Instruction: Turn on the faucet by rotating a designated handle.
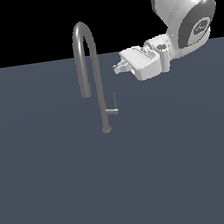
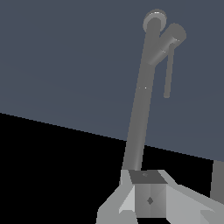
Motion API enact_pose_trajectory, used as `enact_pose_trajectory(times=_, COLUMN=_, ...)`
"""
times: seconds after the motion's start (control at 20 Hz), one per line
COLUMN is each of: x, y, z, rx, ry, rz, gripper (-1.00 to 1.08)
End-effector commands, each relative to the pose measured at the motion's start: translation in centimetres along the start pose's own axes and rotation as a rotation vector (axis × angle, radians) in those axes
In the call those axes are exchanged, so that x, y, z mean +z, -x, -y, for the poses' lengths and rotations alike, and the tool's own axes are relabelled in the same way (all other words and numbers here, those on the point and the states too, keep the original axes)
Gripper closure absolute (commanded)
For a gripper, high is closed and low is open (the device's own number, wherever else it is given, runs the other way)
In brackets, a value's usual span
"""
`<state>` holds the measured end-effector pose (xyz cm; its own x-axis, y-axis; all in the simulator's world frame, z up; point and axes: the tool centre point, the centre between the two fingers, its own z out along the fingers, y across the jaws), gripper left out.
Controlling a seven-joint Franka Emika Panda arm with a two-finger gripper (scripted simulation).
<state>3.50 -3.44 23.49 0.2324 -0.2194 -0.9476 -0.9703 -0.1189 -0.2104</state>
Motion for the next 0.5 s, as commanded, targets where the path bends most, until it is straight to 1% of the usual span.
enact_pose_trajectory(times=0.0, x=0.5, y=-1.9, z=0.2, rx=0.055, ry=-0.055, rz=0.049, gripper=1.08)
enact_pose_trajectory(times=0.2, x=1.3, y=-4.5, z=0.3, rx=0.128, ry=-0.128, rz=0.113, gripper=1.08)
enact_pose_trajectory(times=0.45, x=2.3, y=-6.8, z=0.2, rx=0.194, ry=-0.194, rz=0.172, gripper=1.08)
